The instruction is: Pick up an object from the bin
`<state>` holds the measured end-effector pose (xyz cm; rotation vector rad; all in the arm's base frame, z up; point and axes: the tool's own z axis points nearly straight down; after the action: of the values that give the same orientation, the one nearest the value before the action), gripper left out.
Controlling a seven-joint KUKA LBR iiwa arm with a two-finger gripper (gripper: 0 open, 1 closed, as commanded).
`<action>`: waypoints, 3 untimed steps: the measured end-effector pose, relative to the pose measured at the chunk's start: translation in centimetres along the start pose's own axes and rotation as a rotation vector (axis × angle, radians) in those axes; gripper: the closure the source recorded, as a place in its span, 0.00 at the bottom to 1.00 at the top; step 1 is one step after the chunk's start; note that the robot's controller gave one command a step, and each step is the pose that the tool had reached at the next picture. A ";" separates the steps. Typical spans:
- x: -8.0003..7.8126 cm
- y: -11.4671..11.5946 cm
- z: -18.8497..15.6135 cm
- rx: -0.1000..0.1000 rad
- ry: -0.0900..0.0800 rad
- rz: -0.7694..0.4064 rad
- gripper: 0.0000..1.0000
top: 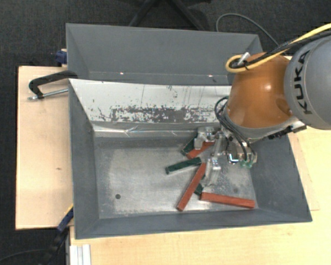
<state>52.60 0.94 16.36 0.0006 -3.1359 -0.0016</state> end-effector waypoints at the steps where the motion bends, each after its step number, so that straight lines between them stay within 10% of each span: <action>1: -6.0 -0.7 0.3 0.002 -0.013 -0.208 0.00; 3: -6.9 -1.7 6.4 0.001 -0.005 -0.218 0.00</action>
Offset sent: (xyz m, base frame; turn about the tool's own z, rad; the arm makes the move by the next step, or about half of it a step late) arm 0.0586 -0.0079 -0.0044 -0.2087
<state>59.45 -0.71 9.96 0.3421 -3.1226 -0.0012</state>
